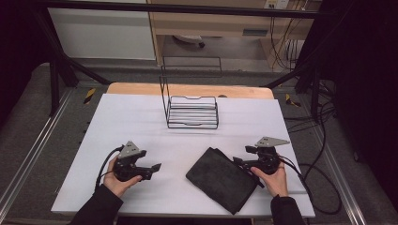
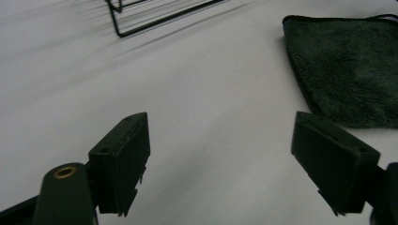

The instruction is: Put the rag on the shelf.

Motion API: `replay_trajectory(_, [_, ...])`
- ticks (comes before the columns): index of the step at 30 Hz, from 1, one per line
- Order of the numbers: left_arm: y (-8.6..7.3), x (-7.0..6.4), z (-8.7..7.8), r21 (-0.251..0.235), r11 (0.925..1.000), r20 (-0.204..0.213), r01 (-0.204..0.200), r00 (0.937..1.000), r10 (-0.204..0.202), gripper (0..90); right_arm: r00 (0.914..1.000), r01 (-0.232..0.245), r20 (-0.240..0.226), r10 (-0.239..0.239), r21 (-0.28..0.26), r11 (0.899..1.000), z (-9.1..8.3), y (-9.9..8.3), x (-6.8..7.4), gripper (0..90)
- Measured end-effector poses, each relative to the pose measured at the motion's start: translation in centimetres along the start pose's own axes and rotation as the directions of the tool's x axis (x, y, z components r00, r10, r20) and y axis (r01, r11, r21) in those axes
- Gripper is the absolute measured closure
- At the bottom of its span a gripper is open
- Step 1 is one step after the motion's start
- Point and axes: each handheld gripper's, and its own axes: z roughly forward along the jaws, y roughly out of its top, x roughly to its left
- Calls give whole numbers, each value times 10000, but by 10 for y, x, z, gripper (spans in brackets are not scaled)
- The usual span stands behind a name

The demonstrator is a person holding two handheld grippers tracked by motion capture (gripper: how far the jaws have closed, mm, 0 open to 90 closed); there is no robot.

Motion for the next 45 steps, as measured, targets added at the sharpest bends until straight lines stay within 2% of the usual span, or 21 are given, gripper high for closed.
replay_trajectory(5, [11,-21,17,315,9994,417,-151,9990,138,275,9994,277,-213,-272,242,9993,14,10,8,353])
replay_trajectory(7, [13,-26,21,338,9993,515,-188,9985,170,323,9990,354,-280,-345,313,9989,20,15,10,391])
replay_trajectory(8, [17,-34,27,454,9986,700,-257,9973,225,346,9991,302,-321,-291,337,9990,23,17,12,412])
replay_trajectory(10, [19,-38,30,515,9983,801,-288,9965,246,396,9990,283,-356,-271,347,9990,27,19,13,439])
replay_trajectory(11, [20,-42,34,581,9978,921,-330,9954,276,396,9986,314,-448,-298,349,9989,31,21,14,453])
replay_trajectory(12, [20,-46,37,651,9971,1011,-388,9944,321,441,9980,364,-524,-340,448,9983,39,25,17,503])
replay_trajectory(15, [19,-59,49,975,9941,1348,-473,9903,339,510,9972,424,-647,-382,643,9970,54,30,19,564])
replay_trajectory(19, [15,-64,55,1192,9914,1620,-546,9862,349,620,9964,553,-693,-485,993,9935,71,32,20,630])
replay_trajectory(23, [8,-68,63,1664,9842,1827,-604,9827,294,715,9960,509,-793,-406,1331,9898,84,28,19,648])
replay_trajectory(26, [7,-69,65,1692,9839,1887,-578,9817,252,783,9947,588,-913,-467,1349,9891,87,26,19,693])
replay_trajectory(27, [7,-70,66,1663,9846,1858,-541,9823,226,795,9944,695,-887,-582,1310,9889,86,26,20,763])
replay_trajectory(28, [7,-70,66,1669,9845,1851,-537,9825,223,808,9943,729,-866,-620,1292,9889,86,25,20,787])
replay_trajectory(31, [8,-70,65,1644,9853,1869,-461,9823,147,843,9948,706,-818,-608,1227,9899,83,26,22,827])
replay_trajectory(36, [14,-70,64,1368,9895,1825,-474,9830,219,842,9962,467,-776,-404,811,9956,63,34,24,841])
replay_trajectory(39, [16,-70,64,1254,9910,1741,-472,9844,248,770,9974,458,-592,-408,852,9953,52,37,25,842])
replay_trajectory(42, [20,-68,66,1106,9937,1511,-169,9885,0,631,9984,567,-61,-563,1155,9917,54,34,23,839])
replay_trajectory(43, [20,-68,66,1106,9937,1511,-169,9885,0,603,9976,674,73,-689,1266,9897,58,33,21,837])
replay_trajectory(44, [21,-67,68,1082,9941,1464,-4,9891,-156,584,9979,616,99,-635,1370,9886,62,31,20,834])
replay_trajectory(45, [21,-67,68,1082,9941,1464,-4,9891,-156,568,9980,597,126,-622,1476,9873,66,30,19,827])
